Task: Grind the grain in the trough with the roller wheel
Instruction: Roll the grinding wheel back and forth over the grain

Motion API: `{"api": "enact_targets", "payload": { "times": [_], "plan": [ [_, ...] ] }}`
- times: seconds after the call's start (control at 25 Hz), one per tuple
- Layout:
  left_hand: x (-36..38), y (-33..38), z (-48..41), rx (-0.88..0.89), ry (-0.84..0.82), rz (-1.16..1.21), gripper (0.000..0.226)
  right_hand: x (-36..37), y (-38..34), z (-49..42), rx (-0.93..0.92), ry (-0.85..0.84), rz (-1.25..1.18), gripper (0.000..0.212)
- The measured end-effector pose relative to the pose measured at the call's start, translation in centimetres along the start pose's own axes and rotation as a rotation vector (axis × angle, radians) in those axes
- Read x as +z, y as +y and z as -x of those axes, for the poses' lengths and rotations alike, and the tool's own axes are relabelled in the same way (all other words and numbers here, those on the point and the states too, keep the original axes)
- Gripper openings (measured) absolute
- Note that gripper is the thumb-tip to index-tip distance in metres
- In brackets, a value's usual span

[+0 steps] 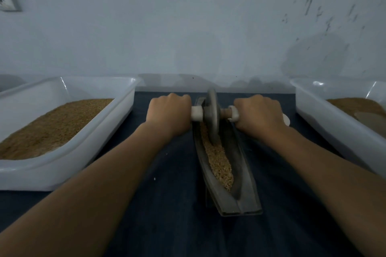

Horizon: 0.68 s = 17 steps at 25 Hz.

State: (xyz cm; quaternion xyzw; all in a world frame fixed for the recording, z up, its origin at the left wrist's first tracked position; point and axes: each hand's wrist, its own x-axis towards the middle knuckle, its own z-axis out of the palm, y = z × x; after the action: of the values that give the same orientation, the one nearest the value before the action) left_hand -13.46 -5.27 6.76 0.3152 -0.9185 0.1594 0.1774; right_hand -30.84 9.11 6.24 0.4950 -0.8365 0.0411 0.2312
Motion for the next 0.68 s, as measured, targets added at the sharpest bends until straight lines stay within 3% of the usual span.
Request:
{"api": "enact_targets", "payload": {
  "times": [0.12,0.2,0.28,0.36,0.44,0.52,0.68],
  "plan": [
    [-0.7,-0.1,0.7,0.044,-0.048,-0.003,0.022,0.0,0.4,0.6,-0.008,-0.04,0.005,0.023],
    [-0.5,-0.6,3.6,0.082,-0.031,0.01,0.015,-0.4,1.0,3.3,-0.092,0.088,0.092,0.034],
    [-0.7,-0.8,6.3,0.154,0.067,-0.022,0.035,-1.0,1.5,6.0,-0.191,0.23,0.137,0.037],
    [-0.9,-0.6,6.9,0.195,0.156,-0.089,0.055,-0.5,1.9,7.0,-0.22,0.254,0.131,0.034],
    [-0.3,-0.2,5.3,0.136,0.103,-0.117,0.042,0.3,1.4,5.7,-0.121,0.16,0.131,0.03],
    [-0.1,0.0,2.1,0.053,0.053,-0.078,0.012,0.3,0.2,2.3,0.005,0.066,0.033,0.03],
    [-1.0,0.4,-0.1,0.038,-0.008,-0.094,0.008,0.1,0.0,0.2,0.031,-0.067,-0.076,0.023]
  ]
}}
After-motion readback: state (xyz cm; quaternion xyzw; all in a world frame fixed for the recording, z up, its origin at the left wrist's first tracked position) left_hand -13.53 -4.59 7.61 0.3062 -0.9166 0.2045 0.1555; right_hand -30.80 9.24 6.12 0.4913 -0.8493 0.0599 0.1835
